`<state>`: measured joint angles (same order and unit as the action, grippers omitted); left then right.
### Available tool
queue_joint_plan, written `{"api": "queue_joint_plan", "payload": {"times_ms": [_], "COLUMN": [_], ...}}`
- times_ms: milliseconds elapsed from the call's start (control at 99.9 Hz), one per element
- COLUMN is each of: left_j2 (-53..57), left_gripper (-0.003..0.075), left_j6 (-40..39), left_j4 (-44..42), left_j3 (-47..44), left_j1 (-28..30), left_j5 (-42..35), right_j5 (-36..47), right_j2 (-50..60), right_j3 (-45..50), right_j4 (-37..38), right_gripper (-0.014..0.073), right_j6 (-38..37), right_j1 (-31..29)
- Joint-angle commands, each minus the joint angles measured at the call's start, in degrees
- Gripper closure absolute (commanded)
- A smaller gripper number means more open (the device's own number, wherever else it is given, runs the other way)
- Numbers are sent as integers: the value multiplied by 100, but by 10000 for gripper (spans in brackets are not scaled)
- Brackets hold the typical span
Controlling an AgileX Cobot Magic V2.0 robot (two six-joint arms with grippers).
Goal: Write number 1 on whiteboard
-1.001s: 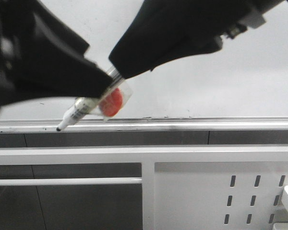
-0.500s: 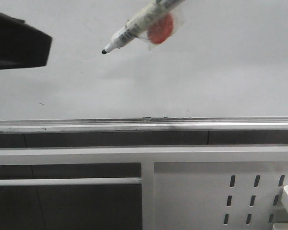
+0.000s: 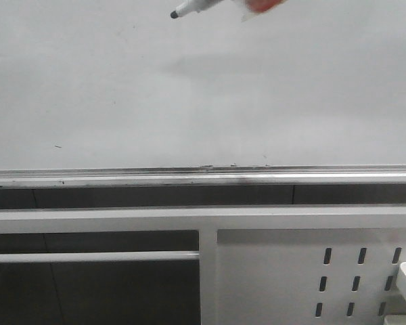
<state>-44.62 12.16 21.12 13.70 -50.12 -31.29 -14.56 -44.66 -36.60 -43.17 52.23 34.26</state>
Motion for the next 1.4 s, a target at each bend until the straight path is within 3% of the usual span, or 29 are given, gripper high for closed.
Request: {"api": "queue_joint_plan", "payload": {"times_ms": [0, 1021, 1391], "left_j2": [32, -37, -37], "left_gripper": [740, 740, 740], "left_j6": [-65, 97, 97], "left_j4": [-8, 250, 249], "left_j3": [127, 127, 127], "left_j1": [6, 6, 6], "left_j5": [-603, -873, -1048], "right_j5": [403, 1854, 1716], "right_j2": [-120, -805, -1596], "right_j3": [-130, -191, -191], "right_j4": [-116, 20, 28], "right_gripper": [663, 663, 663], "right_j6": [2, 13, 13], "right_j1": [-44, -44, -44]}}
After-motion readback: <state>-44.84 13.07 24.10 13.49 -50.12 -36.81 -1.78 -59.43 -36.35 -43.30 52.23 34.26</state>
